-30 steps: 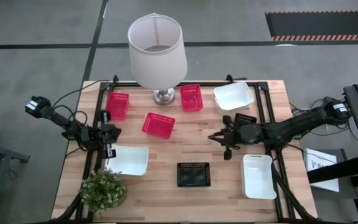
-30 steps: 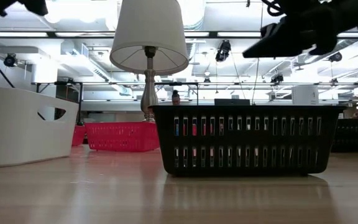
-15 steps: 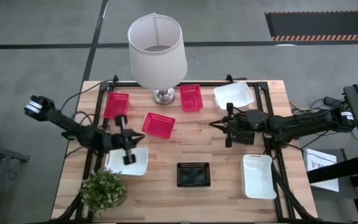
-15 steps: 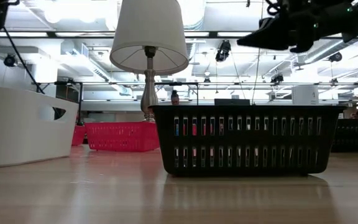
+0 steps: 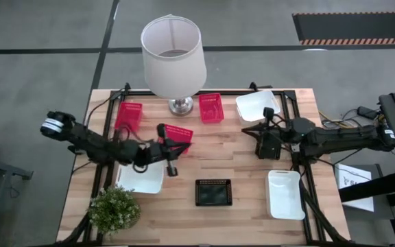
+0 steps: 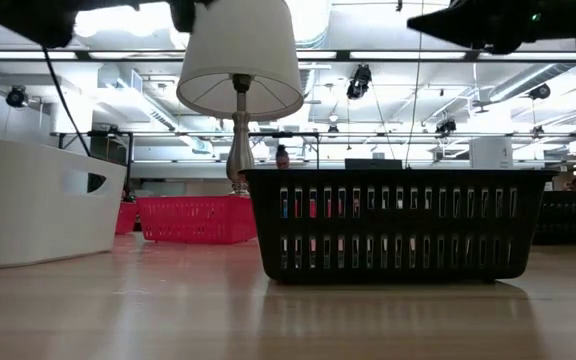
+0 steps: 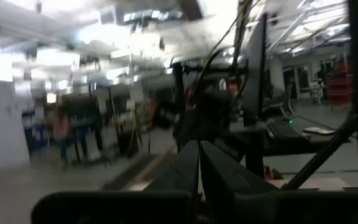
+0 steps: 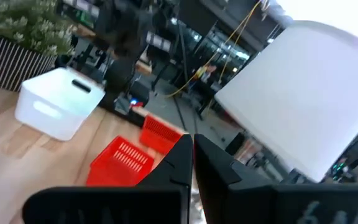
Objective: Stack baskets by color
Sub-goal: Stack the bottom red bin on top of the left red bin
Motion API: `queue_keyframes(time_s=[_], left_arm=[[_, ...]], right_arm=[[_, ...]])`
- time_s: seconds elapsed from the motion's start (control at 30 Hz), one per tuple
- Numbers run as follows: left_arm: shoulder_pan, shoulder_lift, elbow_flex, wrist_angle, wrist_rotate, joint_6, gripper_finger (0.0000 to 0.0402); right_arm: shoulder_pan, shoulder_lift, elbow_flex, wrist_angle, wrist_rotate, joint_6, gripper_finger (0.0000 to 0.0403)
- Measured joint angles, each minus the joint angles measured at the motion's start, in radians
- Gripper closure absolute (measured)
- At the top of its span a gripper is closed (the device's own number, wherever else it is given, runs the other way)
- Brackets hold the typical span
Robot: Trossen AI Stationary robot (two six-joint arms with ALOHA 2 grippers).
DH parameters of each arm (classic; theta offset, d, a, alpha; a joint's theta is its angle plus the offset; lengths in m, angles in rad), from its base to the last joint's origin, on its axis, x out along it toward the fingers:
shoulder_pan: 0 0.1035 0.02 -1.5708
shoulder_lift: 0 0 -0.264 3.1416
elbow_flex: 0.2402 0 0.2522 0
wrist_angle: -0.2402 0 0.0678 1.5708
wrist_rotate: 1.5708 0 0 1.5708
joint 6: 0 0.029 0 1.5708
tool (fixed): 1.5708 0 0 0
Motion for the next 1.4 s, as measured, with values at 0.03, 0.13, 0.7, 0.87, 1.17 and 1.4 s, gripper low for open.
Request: queue_keyframes(time_s=[0.03,0.13,0.7,0.87,1.17,1.4], left_arm=[[0.014,0.012,0.016,-0.033,0.000,-0.040,0.0402],[0.047,0.040,0.070,-0.160,-0.001,-0.164,0.0402],[0.088,0.063,0.436,-1.251,-0.052,-0.688,0.0402],[0.118,0.063,0.443,-1.348,0.049,-0.848,0.0402],[0.142,0.069,0.438,-1.437,0.004,-0.994,0.0402],[0.144,0.100,0.461,-1.434,0.030,-1.108,0.0402]], right_arm=[[0.000,-0.012,0.000,0.000,0.000,-0.002,0.0394],[0.000,-0.041,-0.006,-0.001,0.000,0.005,0.0394],[0.000,-0.099,-0.033,-0.080,0.072,0.027,0.0394],[0.000,-0.095,-0.021,-0.118,0.072,0.029,0.0394],[0.000,-0.096,-0.021,-0.117,0.072,0.029,0.0394],[0.000,-0.096,-0.020,-0.118,0.073,0.029,0.0394]])
